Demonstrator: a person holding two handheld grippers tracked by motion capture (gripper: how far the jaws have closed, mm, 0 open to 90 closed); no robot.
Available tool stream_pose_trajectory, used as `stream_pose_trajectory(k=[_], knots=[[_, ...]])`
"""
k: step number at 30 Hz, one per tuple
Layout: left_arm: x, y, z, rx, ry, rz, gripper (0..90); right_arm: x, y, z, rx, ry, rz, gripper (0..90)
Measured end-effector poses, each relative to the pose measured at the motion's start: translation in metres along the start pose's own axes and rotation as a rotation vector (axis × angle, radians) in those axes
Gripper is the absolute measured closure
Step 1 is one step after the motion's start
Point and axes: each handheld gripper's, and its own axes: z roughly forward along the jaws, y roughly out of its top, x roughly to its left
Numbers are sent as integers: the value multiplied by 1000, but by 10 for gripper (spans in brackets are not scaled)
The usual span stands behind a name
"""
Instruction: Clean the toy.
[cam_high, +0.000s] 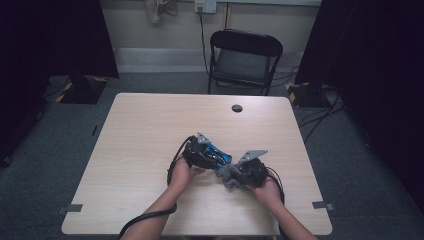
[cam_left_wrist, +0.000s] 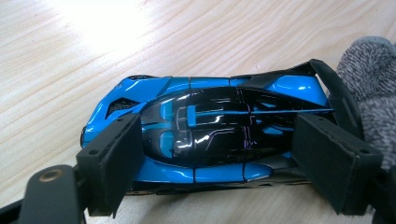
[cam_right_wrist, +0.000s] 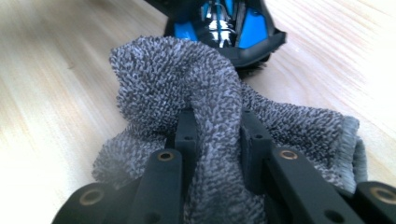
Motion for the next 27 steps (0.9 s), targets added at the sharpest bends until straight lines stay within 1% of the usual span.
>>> stream_pose_trajectory(k=[4,6,9,14,16,21,22,24,27], knots=[[0,0,0,-2,-2,1,170,-6,-1,-1,0,-16,11,737],[0,0,0,-2,-1,0,170,-11,-2,-2,-2,-21,27,738],[0,0,0,-2,-1,0,170,-14,-2,-2,-2,-30,32,738],[0,0,0,-5,0,2,170,-24,-2,-2,-4,-49,59,737],[0,-1,0,-7,0,1,170,-28,-1,-2,-1,-61,64,737],[0,-1,0,-9,-1,2,171,-33,0,-1,-3,-74,76,737],[0,-1,0,-6,0,1,170,-37,0,-1,-6,-81,92,738],[0,-1,0,-5,0,2,170,-39,1,0,-7,-83,97,738],[0,-1,0,-7,0,1,170,-45,3,1,-3,-98,113,738]])
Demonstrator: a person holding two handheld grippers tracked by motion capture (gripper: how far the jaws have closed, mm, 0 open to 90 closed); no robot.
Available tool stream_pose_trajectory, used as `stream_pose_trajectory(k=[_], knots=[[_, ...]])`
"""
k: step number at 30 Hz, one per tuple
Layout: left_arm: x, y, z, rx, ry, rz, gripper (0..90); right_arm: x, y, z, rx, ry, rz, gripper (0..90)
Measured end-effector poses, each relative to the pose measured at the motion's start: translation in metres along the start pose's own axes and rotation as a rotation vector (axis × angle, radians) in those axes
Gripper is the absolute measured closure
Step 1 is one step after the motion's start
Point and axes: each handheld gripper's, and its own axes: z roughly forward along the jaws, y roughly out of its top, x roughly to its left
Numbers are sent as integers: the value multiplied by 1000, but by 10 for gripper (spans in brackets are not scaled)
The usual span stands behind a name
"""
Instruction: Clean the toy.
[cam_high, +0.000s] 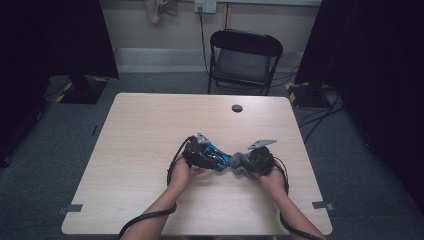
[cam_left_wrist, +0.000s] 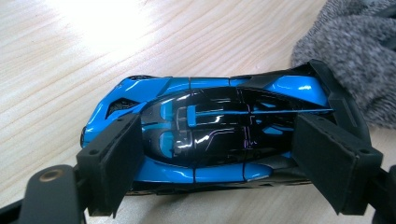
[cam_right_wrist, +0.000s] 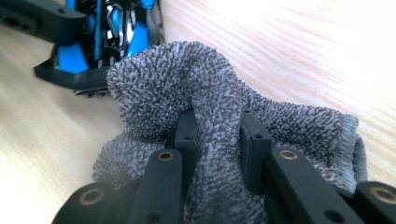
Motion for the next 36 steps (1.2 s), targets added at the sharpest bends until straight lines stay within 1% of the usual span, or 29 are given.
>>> stream_pose_trajectory(k=[6,11,22,23,27,29,31,32,34,36], knots=[[0,0,0,-3,0,2,171,-3,3,2,-2,-14,12,737],[0,0,0,-2,1,3,171,-4,4,3,-4,-17,21,737],[0,0,0,-4,2,3,171,-6,5,5,-3,-30,18,737],[0,-1,0,-4,1,2,171,-6,6,5,-2,-41,24,737],[0,0,0,-3,1,2,171,-8,8,5,4,-61,38,736],[0,0,0,-2,-1,1,171,-9,10,4,4,-72,36,734],[0,0,0,-4,-1,3,171,-9,10,3,7,-86,45,730],[0,-1,0,-5,-1,4,171,-10,11,2,5,-90,45,725],[0,-1,-1,-3,-1,5,171,-13,11,1,3,-100,61,715],[0,-1,-1,-2,-1,5,172,-15,10,0,-4,-110,76,681]])
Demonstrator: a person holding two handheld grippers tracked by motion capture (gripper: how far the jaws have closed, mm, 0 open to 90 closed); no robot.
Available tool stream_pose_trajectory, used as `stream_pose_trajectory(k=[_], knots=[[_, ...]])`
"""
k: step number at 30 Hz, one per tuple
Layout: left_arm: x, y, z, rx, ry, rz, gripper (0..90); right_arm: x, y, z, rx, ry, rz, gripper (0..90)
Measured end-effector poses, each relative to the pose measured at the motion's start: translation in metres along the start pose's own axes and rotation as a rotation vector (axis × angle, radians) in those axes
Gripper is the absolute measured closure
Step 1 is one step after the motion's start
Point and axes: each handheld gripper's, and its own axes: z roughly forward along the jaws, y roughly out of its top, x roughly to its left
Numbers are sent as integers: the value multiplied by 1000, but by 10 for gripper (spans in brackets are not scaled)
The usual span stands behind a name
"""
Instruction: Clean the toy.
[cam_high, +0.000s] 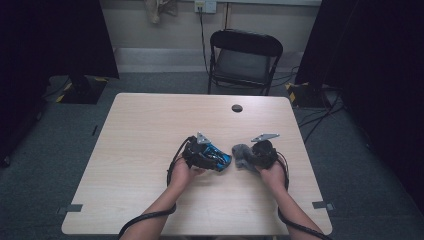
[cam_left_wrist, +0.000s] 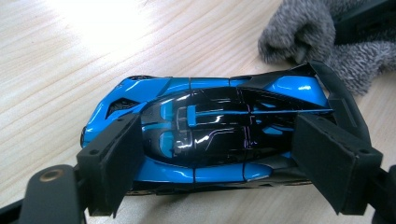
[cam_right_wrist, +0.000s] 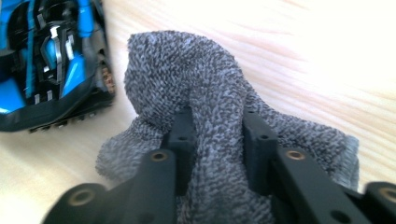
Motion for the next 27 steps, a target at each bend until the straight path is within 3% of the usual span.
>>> stream_pose_trajectory(k=[2,3,6,10,19,23,27], knots=[[0,0,0,-1,-1,0,172,-4,1,-1,-7,0,16,591],[0,0,0,-1,-1,0,172,-4,1,-1,-7,0,16,591],[0,0,0,0,-2,1,172,-11,4,-11,-68,14,26,480],[0,0,0,1,-1,0,173,-18,6,-21,-91,36,12,411],[0,0,0,2,-2,-3,175,-31,-9,-29,-53,41,-30,393],[0,0,0,1,-2,-2,175,-28,-21,-18,11,16,-56,400],[0,-1,0,-3,-4,-2,175,-22,-24,-9,1,-22,-41,508]])
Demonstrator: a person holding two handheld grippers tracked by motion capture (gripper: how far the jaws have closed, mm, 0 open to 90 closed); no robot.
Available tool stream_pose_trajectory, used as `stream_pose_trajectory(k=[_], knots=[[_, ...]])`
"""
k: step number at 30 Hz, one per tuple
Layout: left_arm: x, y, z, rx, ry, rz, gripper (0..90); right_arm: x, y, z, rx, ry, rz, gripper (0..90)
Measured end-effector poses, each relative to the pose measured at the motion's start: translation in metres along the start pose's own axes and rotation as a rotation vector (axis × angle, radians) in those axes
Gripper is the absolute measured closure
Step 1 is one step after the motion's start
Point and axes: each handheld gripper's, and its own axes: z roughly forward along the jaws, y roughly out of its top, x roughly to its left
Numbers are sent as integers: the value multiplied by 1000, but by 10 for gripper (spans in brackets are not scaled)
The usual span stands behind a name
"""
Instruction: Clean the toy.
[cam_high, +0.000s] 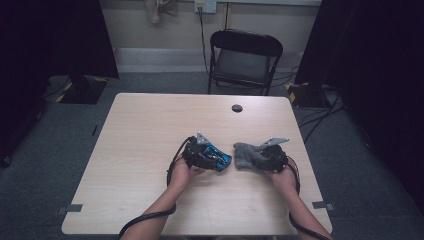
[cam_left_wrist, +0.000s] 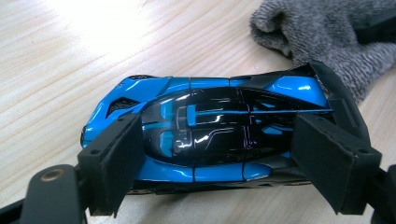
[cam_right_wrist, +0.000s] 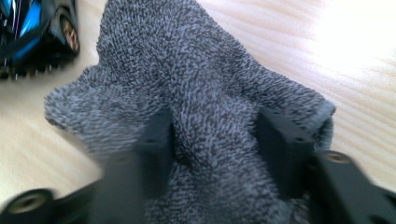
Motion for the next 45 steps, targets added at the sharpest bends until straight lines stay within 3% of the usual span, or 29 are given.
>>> stream_pose_trajectory(k=[1,2,4,6,11,18,25,26,33,36,45], knots=[[0,0,0,1,1,-1,175,1,1,1,-3,-2,18,573],[0,0,0,1,1,-1,175,1,1,1,-3,-2,18,573],[0,0,0,4,1,0,175,4,5,2,10,-11,9,707],[0,0,0,-3,1,2,175,6,10,2,23,-11,15,757],[0,-1,0,-4,0,3,175,2,25,1,-18,-4,94,783],[1,-2,0,-18,-8,9,175,10,61,17,-56,-24,103,789],[1,-2,-1,-15,-11,7,175,28,92,41,-51,-79,76,789],[1,-2,-1,-11,-10,8,175,35,101,51,-48,-91,75,789],[1,-3,-1,-19,-8,11,175,58,111,78,8,-88,8,789],[1,-3,-1,-21,-7,10,175,65,108,84,32,-49,-38,790],[1,-3,-1,-18,-8,10,175,68,99,74,47,72,-118,796]])
